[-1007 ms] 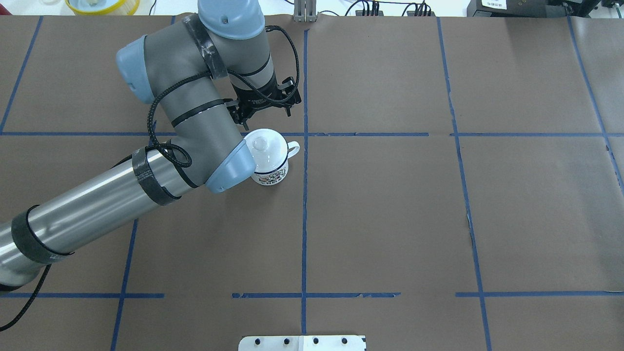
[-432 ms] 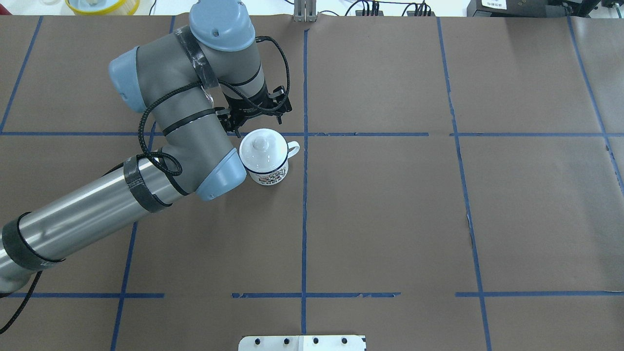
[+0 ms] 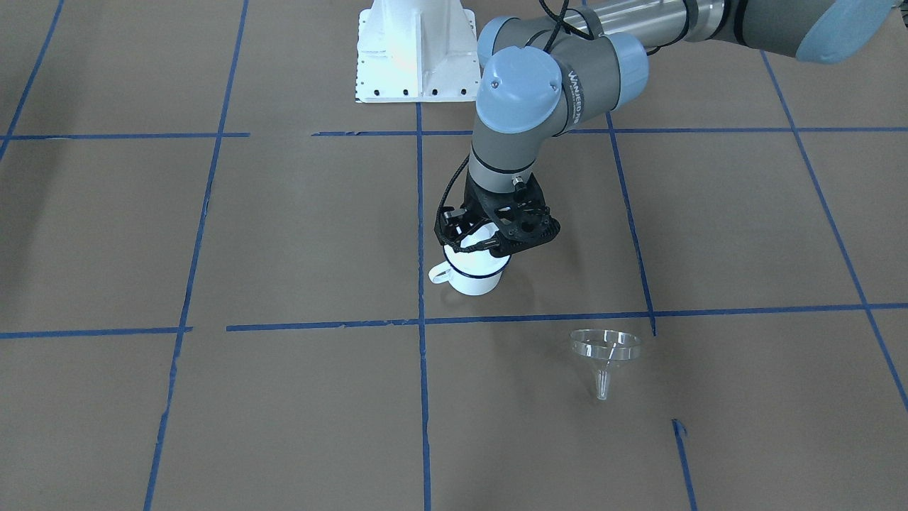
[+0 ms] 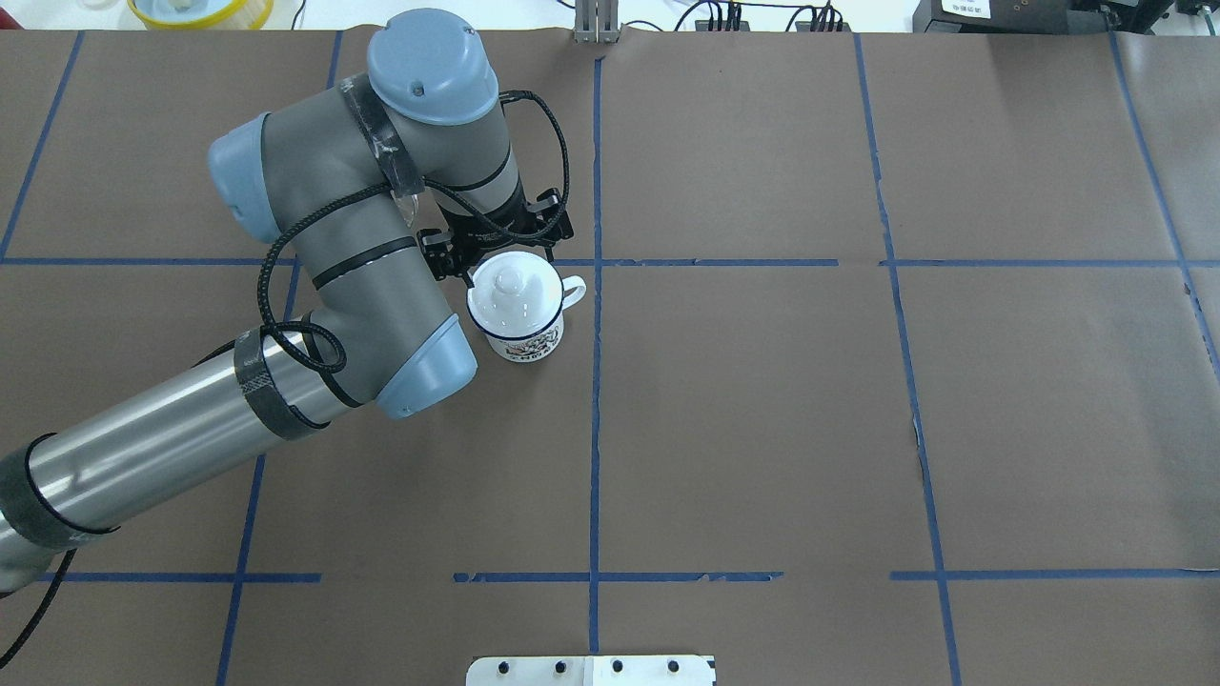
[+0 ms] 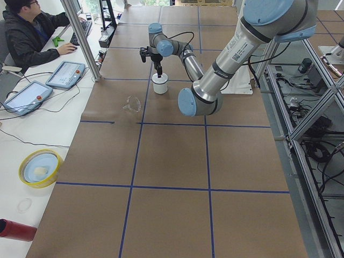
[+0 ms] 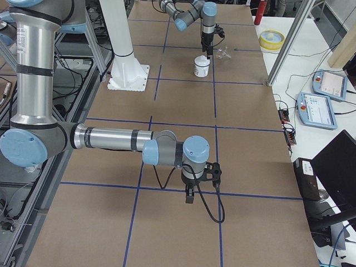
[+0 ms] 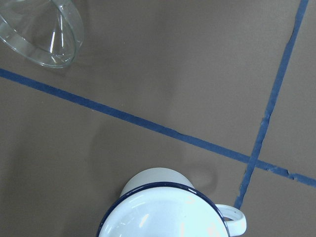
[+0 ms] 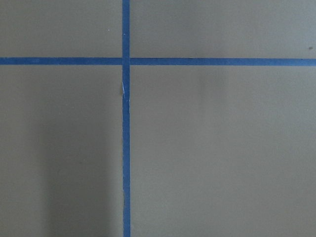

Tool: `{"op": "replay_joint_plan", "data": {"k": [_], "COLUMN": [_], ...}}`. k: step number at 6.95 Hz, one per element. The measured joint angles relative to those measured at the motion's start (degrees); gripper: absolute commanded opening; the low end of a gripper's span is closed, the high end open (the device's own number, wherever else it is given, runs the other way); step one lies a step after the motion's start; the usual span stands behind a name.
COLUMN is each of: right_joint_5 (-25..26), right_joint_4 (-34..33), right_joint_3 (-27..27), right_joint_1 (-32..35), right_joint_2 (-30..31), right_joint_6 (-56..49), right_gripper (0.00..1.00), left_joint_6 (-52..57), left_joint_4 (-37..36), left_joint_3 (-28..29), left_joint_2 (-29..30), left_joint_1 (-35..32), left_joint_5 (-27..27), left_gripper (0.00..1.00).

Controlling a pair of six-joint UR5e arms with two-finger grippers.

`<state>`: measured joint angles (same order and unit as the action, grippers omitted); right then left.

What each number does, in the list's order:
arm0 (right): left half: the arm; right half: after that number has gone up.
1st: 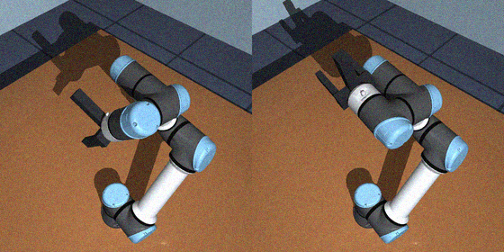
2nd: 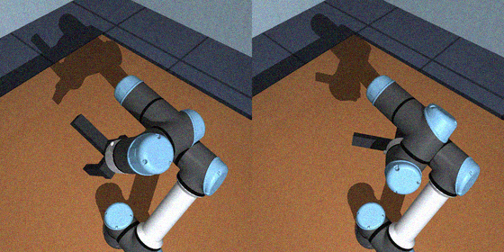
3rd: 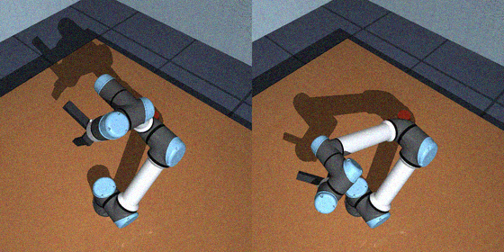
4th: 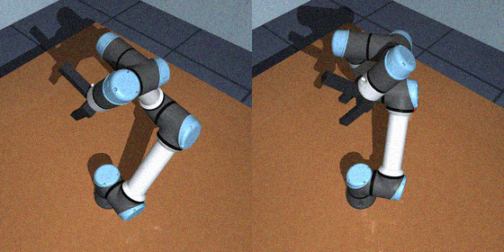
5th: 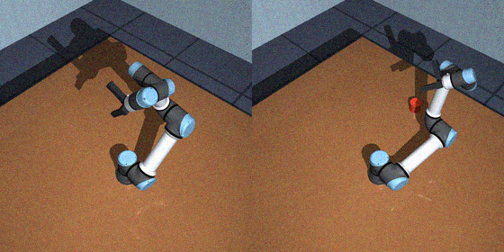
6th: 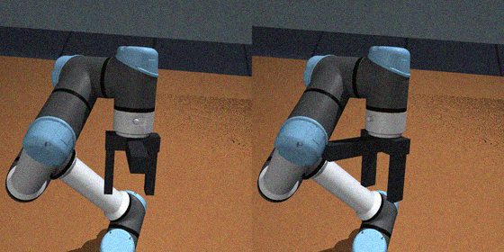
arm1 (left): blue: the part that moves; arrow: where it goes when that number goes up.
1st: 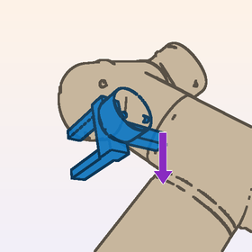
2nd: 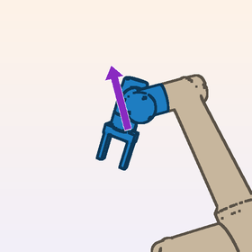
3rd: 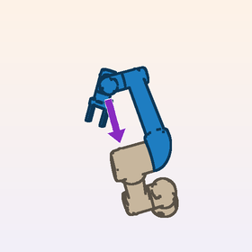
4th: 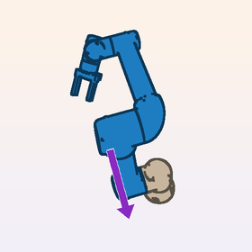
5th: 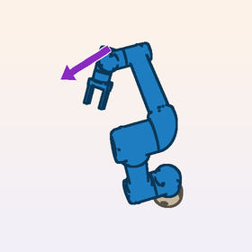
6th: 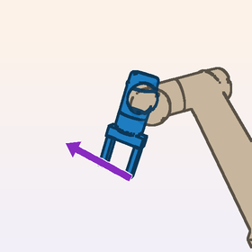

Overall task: Place funnel on cup
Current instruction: 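Lower the left gripper and close it on the lid's knob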

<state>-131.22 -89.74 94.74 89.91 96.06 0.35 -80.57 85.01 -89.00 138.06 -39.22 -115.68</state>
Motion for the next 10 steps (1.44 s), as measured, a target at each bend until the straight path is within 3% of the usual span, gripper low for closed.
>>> {"op": "replay_joint_plan", "data": {"k": [6, 7, 8, 10], "right_joint_5": [0.00, 0.00, 0.00, 0.00], "right_joint_4": [0.00, 0.00, 0.00, 0.00], "right_joint_3": [0.00, 0.00, 0.00, 0.00], "right_joint_1": [0.00, 0.00, 0.00, 0.00], "right_joint_2": [0.00, 0.00, 0.00, 0.00], "right_joint_6": [0.00, 0.00, 0.00, 0.00], "right_gripper": [1.00, 1.00, 1.00, 1.00], "left_joint_6": [-0.64, -0.64, -0.66, -0.75], "left_joint_4": [0.02, 0.02, 0.03, 0.03], "left_joint_3": [0.02, 0.04, 0.05, -0.03], "left_joint_2": [-0.42, -0.53, -0.49, -0.35], "left_joint_1": [0.54, 0.54, 0.55, 0.54], "left_joint_5": [0.10, 0.10, 0.10, 0.38], "left_gripper": [0.90, 0.52, 0.01, 0.00]}}
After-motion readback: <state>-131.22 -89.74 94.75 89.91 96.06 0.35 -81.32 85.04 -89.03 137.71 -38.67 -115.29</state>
